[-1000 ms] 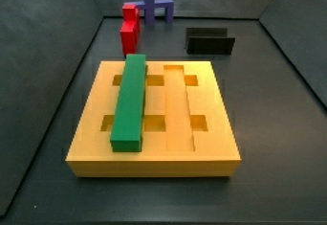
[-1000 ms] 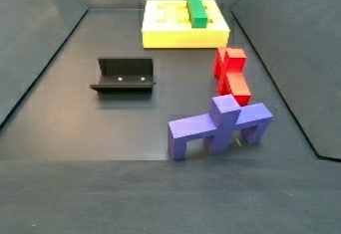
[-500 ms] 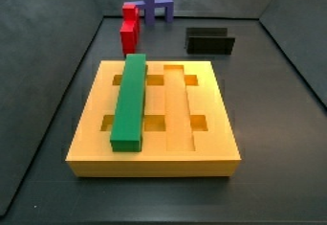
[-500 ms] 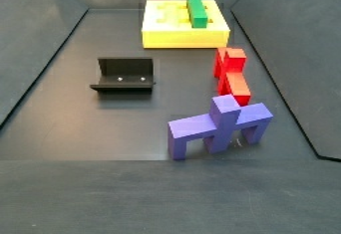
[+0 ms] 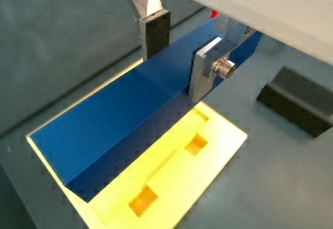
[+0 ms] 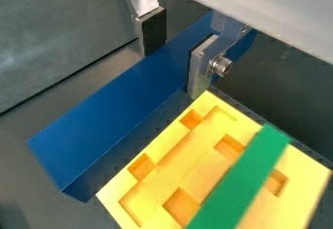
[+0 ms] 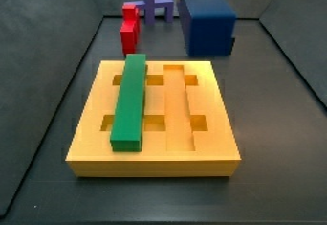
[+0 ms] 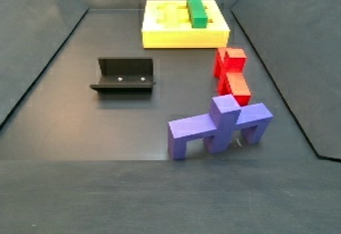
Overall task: Pick up the blue object. Move up. Move to above the board. Insert the blue object.
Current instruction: Insert the blue object.
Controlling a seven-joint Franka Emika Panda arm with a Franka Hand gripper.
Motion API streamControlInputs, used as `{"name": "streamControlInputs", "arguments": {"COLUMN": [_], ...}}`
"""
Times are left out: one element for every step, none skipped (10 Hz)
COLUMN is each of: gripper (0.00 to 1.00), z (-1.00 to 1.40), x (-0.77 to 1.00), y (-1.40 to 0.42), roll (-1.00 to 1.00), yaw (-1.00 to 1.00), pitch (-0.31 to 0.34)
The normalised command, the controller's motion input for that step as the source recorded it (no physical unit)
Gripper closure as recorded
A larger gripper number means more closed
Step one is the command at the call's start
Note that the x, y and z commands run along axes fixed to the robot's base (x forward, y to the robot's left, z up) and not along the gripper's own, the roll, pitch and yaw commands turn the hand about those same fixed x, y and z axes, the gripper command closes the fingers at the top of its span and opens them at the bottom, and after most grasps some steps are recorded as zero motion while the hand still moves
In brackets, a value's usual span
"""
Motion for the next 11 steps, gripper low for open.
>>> {"name": "streamControlInputs", "arguments": {"gripper": [1.00,1.00,1.00,1.00,1.00,1.00,1.00,1.00,1.00,1.00,1.00], "z": [-0.97,-0.89,-0.80,-0.78,-0.82,-0.63,-0.60,-0.55,-0.50,-0.47,-0.43], "x": [0.28,0.11,0.08,0.00,-0.01,-0.21,-0.18,-0.17,-0.14,-0.01,-0.07], "y": [-0.17,-0.22,-0.23,-0.22,-0.21,0.00,0.00,0.00,0.00,-0.10,-0.05], "roll": [0.12,0.16,0.21,0.24,0.24,0.04,0.05,0.06,0.05,0.01,0.03], "yaw": [0.35,0.23,0.10,0.10,0.00,0.01,0.00,0.00,0.00,0.04,0.00], "pitch": [-0.066,-0.091,-0.111,-0.106,-0.116,-0.131,-0.100,-0.071,-0.060,-0.057,-0.030]}}
